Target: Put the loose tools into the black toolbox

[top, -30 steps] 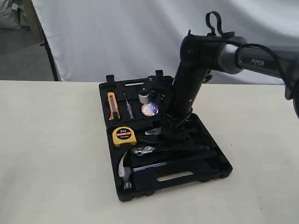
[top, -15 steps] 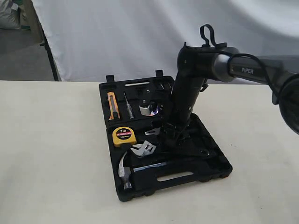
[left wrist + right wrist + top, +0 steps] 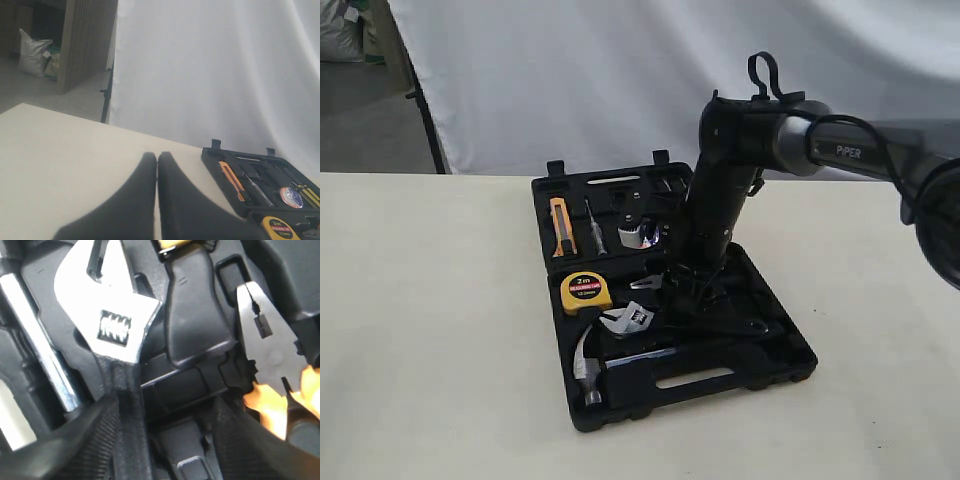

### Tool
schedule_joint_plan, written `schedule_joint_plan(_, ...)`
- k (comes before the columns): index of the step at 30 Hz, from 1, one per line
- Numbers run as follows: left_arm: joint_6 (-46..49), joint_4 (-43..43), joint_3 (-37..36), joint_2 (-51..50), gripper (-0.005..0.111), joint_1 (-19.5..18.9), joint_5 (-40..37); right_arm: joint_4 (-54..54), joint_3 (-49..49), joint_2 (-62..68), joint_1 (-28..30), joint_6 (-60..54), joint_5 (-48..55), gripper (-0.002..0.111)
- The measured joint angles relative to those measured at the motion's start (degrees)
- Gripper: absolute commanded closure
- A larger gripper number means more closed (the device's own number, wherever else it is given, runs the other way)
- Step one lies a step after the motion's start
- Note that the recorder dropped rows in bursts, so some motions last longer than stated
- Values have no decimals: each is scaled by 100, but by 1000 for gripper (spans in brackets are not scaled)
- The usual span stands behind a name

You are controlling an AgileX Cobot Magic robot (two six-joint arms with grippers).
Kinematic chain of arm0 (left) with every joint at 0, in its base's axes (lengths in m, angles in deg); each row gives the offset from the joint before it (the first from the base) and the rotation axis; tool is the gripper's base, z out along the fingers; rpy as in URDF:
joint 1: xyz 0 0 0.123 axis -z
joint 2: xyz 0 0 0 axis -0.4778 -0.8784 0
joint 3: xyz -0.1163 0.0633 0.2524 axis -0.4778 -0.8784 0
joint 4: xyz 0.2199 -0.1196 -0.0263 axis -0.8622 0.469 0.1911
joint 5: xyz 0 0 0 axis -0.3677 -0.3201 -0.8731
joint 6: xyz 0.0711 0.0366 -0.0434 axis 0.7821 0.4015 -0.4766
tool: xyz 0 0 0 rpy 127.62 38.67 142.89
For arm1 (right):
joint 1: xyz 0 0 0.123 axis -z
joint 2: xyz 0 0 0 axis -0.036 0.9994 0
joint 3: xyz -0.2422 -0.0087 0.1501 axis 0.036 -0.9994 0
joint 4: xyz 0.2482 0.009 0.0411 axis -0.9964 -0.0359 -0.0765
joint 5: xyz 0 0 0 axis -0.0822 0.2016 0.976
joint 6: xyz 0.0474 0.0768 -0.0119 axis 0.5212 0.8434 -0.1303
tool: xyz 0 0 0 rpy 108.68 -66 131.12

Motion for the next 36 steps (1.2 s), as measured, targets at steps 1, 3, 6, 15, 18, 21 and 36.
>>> schedule_joint_plan(1,0,0,0,0,106,0,0,0,0,0,0,0,0,55)
schedule_joint_plan(3,0,0,0,0,106,0,0,0,0,-10,0,0,-12,55)
schedule_joint_plan(6,0,0,0,0,106,0,0,0,-23,-44,0,0,-45,55)
schedule_joint_plan(15,0,0,0,0,106,0,0,31,-47,-78,0,-3,-79,55)
schedule_joint_plan(18,0,0,0,0,106,0,0,19,-47,-78,0,-3,-79,55)
schedule_joint_plan(21,0,0,0,0,106,0,0,-22,-57,-81,0,-3,-79,55)
schedule_joint_plan(36,0,0,0,0,106,0,0,-309,-60,-202,-13,-131,32,55)
